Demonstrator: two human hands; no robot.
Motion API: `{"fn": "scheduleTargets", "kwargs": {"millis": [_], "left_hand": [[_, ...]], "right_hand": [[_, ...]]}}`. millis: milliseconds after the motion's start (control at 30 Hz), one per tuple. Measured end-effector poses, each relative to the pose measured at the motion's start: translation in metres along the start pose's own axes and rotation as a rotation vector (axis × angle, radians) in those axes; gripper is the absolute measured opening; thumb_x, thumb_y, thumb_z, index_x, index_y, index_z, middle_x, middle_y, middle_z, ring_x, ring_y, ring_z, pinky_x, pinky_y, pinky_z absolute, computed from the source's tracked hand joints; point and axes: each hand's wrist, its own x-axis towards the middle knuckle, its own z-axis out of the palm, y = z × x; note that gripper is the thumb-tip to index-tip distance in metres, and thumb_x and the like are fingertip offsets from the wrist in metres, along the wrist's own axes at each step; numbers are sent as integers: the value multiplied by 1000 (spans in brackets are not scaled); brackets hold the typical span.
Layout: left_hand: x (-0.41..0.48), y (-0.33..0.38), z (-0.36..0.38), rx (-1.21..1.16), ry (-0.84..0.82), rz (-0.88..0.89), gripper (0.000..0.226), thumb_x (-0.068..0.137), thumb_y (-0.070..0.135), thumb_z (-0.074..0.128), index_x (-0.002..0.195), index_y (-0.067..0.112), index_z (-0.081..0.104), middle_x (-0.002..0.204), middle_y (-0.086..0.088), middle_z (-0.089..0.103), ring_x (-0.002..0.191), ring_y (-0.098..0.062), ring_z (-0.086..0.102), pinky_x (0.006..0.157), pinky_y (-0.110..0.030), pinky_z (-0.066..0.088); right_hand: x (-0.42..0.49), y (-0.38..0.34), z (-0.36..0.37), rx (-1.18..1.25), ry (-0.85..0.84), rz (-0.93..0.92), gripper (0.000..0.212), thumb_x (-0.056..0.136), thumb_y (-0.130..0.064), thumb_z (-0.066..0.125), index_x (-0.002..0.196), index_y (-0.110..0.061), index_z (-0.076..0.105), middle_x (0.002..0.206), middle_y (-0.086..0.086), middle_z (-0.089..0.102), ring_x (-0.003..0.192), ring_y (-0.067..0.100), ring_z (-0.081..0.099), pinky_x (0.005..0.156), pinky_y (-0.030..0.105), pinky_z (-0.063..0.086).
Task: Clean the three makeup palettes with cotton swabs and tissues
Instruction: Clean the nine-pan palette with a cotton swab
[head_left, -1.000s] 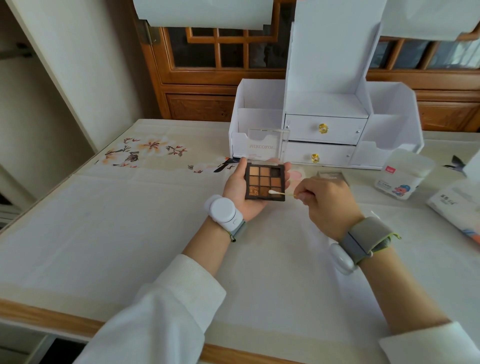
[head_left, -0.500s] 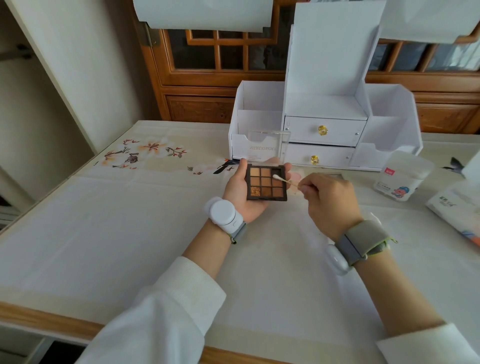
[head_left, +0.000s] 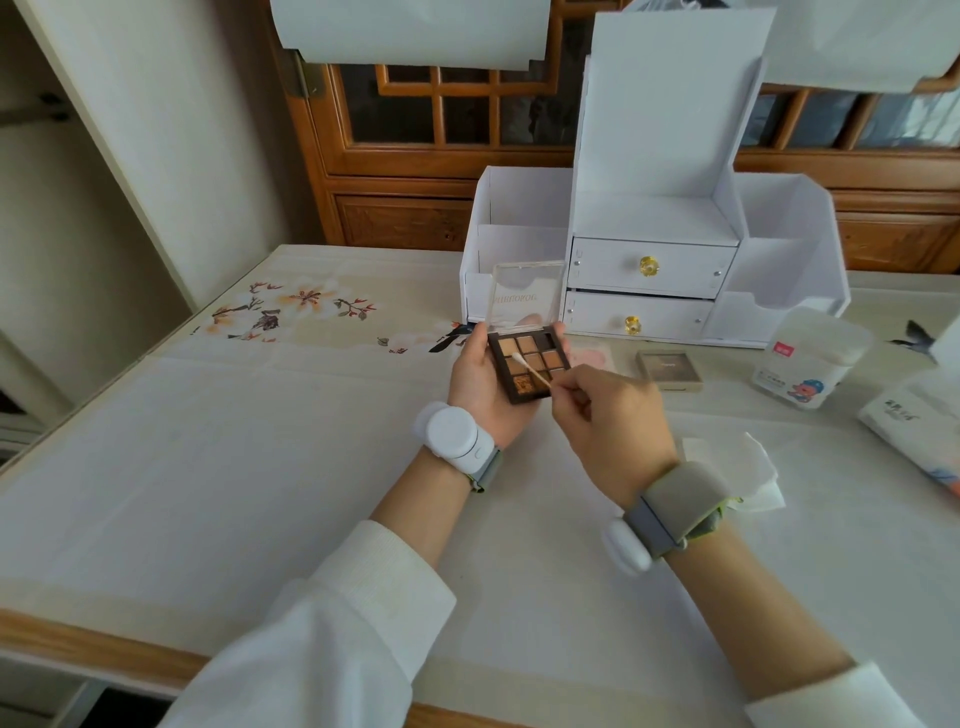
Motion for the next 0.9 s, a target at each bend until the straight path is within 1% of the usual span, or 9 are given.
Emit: {"fn": "scheduleTargets", "kwargs": {"millis": [100,200,300,400,533,600,733,833,900], "left_hand": [[2,-1,-1,-19,22,-11,44,99,44,29,115,8,50,106,-19,57,96,-33,53,96,-41,38],[3,0,-1,-35,10,-4,44,99,42,30,127,13,48,105,-20,58,95,-33,54,91,-41,41],[2,-2,1,-24,9,15,41,96,38,34,123,11,48,103,-22,57,93,-34,54,90,-41,41],[2,-2,0,-16,11,4,42,97,40,32,123,11,47,106,-21,57,98,-34,54,99,-42,38],[3,-2,-3,11,-22,-5,41,93,37,36,125,11,45,107,-18,57,98,-32,54,108,-42,31],[2,-2,-2,10,-42,-2,42,91,35,39,125,11,46,107,-18,57,97,-31,55,108,-41,31],[0,-1,1,-12,-34,14,41,88,33,42,117,8,53,107,-20,57,95,-32,56,100,-41,38],[-1,-1,0,4,-25,10,44,94,35,35,126,9,49,107,-19,58,98,-31,56,97,-40,40],[0,0,-2,5,-24,3,46,94,36,35,130,10,47,108,-18,58,100,-31,55,100,-41,38]], "right_hand": [[-1,-3,3,2,5,-27,11,75,-8,58,68,-7,67,52,4,58,46,22,51,45,30,48],[0,-3,5,-7,-1,-37,12,74,-8,58,66,-7,66,50,5,59,44,23,52,42,32,48],[1,-2,5,5,32,-41,11,73,-6,58,65,-5,66,49,7,58,44,25,52,42,32,48],[-1,-4,4,9,31,-26,10,74,-5,58,67,-5,65,51,7,58,45,25,52,43,32,47],[-1,-7,3,12,-15,-61,11,73,0,61,64,-5,65,49,6,56,43,22,50,47,29,39],[0,-6,3,4,-21,-57,12,72,0,61,62,-6,64,48,5,55,43,22,49,49,29,38],[0,-1,5,-12,4,-9,12,73,-3,59,63,-5,64,47,5,53,43,23,47,43,30,43],[-1,-3,4,-12,-15,-29,11,73,-1,61,64,-7,64,48,3,53,43,19,47,44,32,42],[-1,-4,4,-20,-32,-46,12,73,0,62,64,-8,64,48,2,54,43,18,47,44,29,40]]}}
